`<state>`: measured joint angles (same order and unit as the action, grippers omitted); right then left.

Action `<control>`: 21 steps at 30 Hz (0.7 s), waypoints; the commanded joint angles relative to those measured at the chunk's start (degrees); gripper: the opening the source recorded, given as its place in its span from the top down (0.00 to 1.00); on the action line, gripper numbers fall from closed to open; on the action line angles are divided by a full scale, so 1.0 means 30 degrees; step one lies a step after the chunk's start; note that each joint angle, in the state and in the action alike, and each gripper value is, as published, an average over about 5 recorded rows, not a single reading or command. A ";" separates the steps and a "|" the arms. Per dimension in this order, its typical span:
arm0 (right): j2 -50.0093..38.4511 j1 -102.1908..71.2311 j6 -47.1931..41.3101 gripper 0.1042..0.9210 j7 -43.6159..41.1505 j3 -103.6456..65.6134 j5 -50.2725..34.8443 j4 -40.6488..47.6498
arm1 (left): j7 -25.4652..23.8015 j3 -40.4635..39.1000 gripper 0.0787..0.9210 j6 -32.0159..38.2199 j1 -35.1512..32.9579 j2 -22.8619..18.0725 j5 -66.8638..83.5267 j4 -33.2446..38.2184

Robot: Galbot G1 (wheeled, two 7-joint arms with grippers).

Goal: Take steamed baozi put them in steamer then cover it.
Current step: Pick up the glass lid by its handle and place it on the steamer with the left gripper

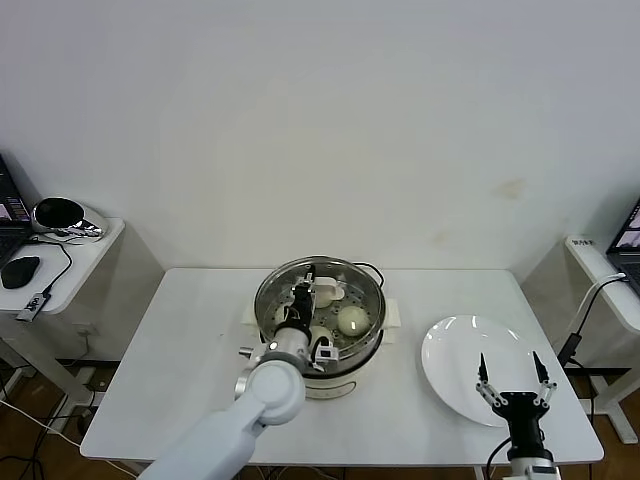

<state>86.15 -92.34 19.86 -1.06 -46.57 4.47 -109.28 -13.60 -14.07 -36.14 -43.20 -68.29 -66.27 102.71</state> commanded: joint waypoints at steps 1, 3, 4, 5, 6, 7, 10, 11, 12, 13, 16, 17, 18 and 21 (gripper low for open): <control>0.0016 0.0028 0.0052 0.12 0.0002 0.0040 0.0005 0.0060 | 0.0060 -0.0243 0.91 -0.0004 0.0047 -0.0213 -0.0170 -0.0219; 0.0003 0.0017 0.0093 0.12 -0.0004 0.0053 -0.0005 0.0085 | 0.0069 -0.0252 0.91 0.0006 -0.0002 -0.0197 -0.0219 -0.0252; -0.0005 0.0008 0.0113 0.12 -0.0006 0.0057 -0.0011 0.0099 | 0.0082 -0.0250 0.91 0.0019 -0.0036 -0.0185 -0.0240 -0.0267; -0.0013 -0.0002 0.0132 0.12 -0.0010 0.0059 -0.0015 0.0113 | 0.0091 -0.0248 0.91 0.0035 -0.0071 -0.0172 -0.0259 -0.0283; -0.0019 -0.0009 0.0146 0.12 -0.0012 0.0059 -0.0016 0.0125 | 0.0107 -0.0245 0.91 0.0051 -0.0102 -0.0167 -0.0271 -0.0306; -0.0023 -0.0014 0.0159 0.12 -0.0013 0.0060 -0.0016 0.0135 | 0.0128 -0.0242 0.91 0.0071 -0.0130 -0.0168 -0.0281 -0.0336; -0.0019 -0.0018 0.0182 0.12 -0.0017 0.0080 -0.0013 0.0136 | 0.0211 -0.0239 0.91 0.0111 -0.0178 -0.0230 -0.0236 -0.0426; -0.0015 -0.0020 0.0186 0.12 -0.0020 0.0096 -0.0009 0.0130 | 0.0242 -0.0241 0.91 0.0117 -0.0186 -0.0266 -0.0215 -0.0450; -0.0011 -0.0022 0.0191 0.12 -0.0024 0.0116 -0.0004 0.0124 | 0.0293 -0.0236 0.91 0.0118 -0.0192 -0.0321 -0.0202 -0.0488; -0.0006 -0.0025 0.0195 0.12 -0.0029 0.0135 0.0001 0.0116 | 0.0353 -0.0225 0.91 0.0115 -0.0196 -0.0377 -0.0202 -0.0532; -0.0001 -0.0036 0.0213 0.12 -0.0044 0.0177 0.0009 0.0100 | 0.0658 -0.0161 0.91 0.0130 -0.0192 -0.0528 -0.0182 -0.0697; -0.0003 -0.0041 0.0221 0.12 -0.0048 0.0182 0.0010 0.0098 | 0.0753 -0.0133 0.91 0.0135 -0.0194 -0.0552 -0.0155 -0.0723; -0.0005 -0.0045 0.0229 0.12 -0.0051 0.0186 0.0011 0.0101 | 0.0837 -0.0104 0.91 0.0140 -0.0202 -0.0562 -0.0100 -0.0723; -0.0008 -0.0049 0.0244 0.12 -0.0059 0.0207 0.0019 0.0103 | 0.1028 -0.0026 0.89 0.0123 -0.0273 -0.0522 0.0203 -0.0557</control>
<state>86.13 -92.48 20.54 -1.20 -46.03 4.50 -108.92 -11.81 -14.30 -35.74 -43.83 -69.75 -66.71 100.85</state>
